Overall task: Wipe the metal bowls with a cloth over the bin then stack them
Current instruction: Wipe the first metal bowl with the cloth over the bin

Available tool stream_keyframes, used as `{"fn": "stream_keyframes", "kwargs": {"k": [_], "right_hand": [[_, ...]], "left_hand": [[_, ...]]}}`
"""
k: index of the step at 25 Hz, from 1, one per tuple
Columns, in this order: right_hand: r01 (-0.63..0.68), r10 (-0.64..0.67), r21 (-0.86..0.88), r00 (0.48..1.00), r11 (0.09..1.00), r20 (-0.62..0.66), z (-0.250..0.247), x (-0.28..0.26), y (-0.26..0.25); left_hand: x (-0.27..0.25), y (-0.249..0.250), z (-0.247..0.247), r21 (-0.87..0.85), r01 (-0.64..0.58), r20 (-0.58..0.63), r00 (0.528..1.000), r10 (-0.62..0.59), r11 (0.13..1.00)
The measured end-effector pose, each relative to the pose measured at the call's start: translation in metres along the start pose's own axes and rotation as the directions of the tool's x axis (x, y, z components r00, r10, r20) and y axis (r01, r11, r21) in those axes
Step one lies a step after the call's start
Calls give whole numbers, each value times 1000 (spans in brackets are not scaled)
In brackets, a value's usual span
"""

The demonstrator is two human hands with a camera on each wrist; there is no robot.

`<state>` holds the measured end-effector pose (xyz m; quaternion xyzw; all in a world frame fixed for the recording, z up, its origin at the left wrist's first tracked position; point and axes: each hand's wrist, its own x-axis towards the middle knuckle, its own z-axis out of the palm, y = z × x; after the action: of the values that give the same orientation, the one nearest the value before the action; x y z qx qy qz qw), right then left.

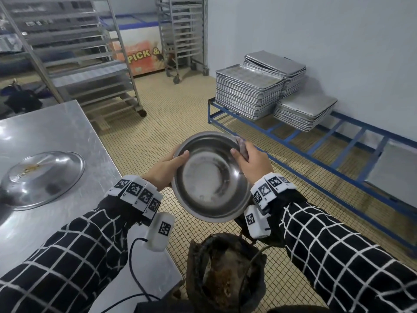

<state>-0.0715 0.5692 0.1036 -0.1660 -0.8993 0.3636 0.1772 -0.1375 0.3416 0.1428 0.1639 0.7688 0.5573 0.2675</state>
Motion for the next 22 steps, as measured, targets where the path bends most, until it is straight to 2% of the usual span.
{"fn": "stream_keyframes", "kwargs": {"k": [2, 5, 8, 11, 14, 17, 19, 20, 22], "right_hand": [[-51, 50, 33, 999, 998, 12, -2, -1, 3], [-171, 179, 165, 983, 971, -35, 5, -5, 6], [-256, 339, 434, 933, 864, -123, 14, -12, -1], [-278, 381, 532, 920, 800, -93, 21, -20, -10], [-309, 352, 509, 936, 804, 12, 25, -25, -15], [-296, 328, 373, 944, 879, -24, 24, -27, -17], [-209, 251, 333, 964, 919, -86, 27, -29, -24], [-155, 186, 305, 980, 940, -76, 32, -31, -29], [-5, -8, 229, 998, 973, 55, 47, -41, -44]], "left_hand": [[1, -3, -2, -29, 8, 34, 999, -7, 1000], [4, -8, 1, -51, -74, -63, 996, 71, 996], [2, -14, 11, -121, -192, -146, 974, 174, 974], [4, -18, 23, -63, -214, -196, 960, 198, 975], [12, -20, 20, -58, -191, -317, 934, 164, 980], [17, -21, 8, -50, -202, -378, 910, 169, 978], [18, -20, 5, -27, -200, -390, 904, 174, 979], [18, -19, 5, -23, -197, -387, 906, 173, 980], [16, -16, 8, 5, -205, -370, 909, 192, 979]]}}
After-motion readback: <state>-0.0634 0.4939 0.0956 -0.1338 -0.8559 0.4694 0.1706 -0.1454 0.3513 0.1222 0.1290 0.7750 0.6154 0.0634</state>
